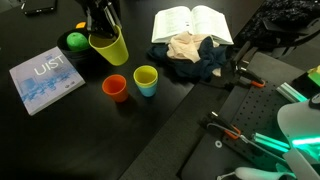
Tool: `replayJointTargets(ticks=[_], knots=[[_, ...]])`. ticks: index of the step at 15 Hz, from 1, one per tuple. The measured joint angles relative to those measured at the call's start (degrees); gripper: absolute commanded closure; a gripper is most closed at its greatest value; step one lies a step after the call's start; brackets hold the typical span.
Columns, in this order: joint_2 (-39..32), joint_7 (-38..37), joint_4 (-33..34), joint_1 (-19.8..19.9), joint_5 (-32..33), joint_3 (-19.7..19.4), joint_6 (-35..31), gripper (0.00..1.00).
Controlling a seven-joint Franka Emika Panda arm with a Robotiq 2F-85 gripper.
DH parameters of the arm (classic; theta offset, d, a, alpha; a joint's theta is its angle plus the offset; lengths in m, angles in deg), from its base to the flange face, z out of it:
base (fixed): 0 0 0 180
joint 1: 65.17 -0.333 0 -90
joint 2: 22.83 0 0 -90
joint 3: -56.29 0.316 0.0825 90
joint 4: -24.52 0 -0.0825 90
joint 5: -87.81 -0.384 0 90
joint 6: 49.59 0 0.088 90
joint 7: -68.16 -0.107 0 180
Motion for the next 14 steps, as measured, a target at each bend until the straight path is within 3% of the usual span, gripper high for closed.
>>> replayJointTargets(ticks=[6, 14], knots=[[0.3, 2.1, -2.7, 1.1, -6.0, 1.3, -0.8, 0.99], [1.6, 4.5, -6.0, 4.0, -6.1, 0.7, -2.5, 0.99]])
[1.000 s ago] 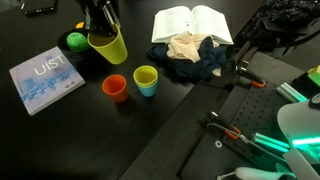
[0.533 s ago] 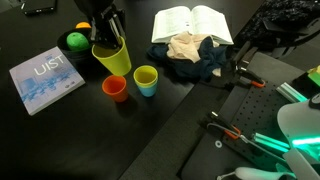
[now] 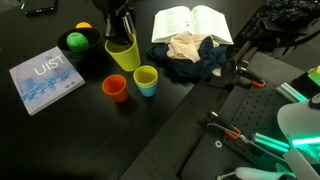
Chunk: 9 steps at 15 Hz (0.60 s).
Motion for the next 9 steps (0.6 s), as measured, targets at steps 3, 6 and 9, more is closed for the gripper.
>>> replayJointTargets(ticks=[3, 6, 9], knots=[[1.1, 0.8, -1.6, 2.0, 0.0, -0.7, 0.0, 0.99], [2.1, 1.0, -3.7, 3.3, -0.1, -0.9, -0.1, 0.99], [3.0, 1.0, -6.1, 3.5, -0.2, -0.8, -0.7, 0.99]])
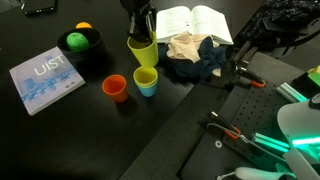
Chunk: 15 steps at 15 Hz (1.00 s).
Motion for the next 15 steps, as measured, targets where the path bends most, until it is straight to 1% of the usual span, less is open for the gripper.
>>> replayJointTargets(ticks=[3, 6, 11, 15], knots=[[1.0, 0.0, -2.1, 0.0, -0.7, 0.2, -0.6, 0.99], [2.0, 0.3, -3.6, -0.1, -2.5, 0.6, -2.9, 0.99], [3.8, 4.0, -7.1, -0.1, -11.5, 2.5, -12.6, 0.99], [4.2, 6.9, -10.7, -0.1, -14.7, 2.9, -18.1, 0.99]])
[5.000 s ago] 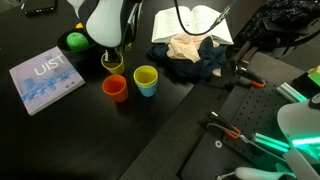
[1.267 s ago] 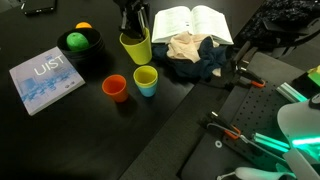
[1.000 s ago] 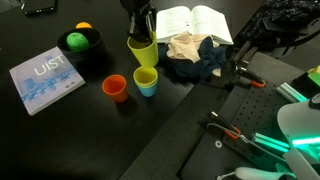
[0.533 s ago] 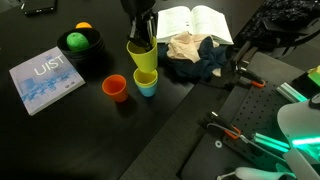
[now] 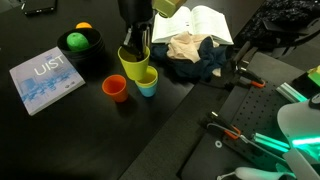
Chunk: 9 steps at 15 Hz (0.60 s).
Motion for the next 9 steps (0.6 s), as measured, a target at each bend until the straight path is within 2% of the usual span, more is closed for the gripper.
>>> replayJointTargets(ticks=[9], knots=[[0.0, 4.1, -3.8, 0.1, -2.4, 0.0, -4.3, 0.99]])
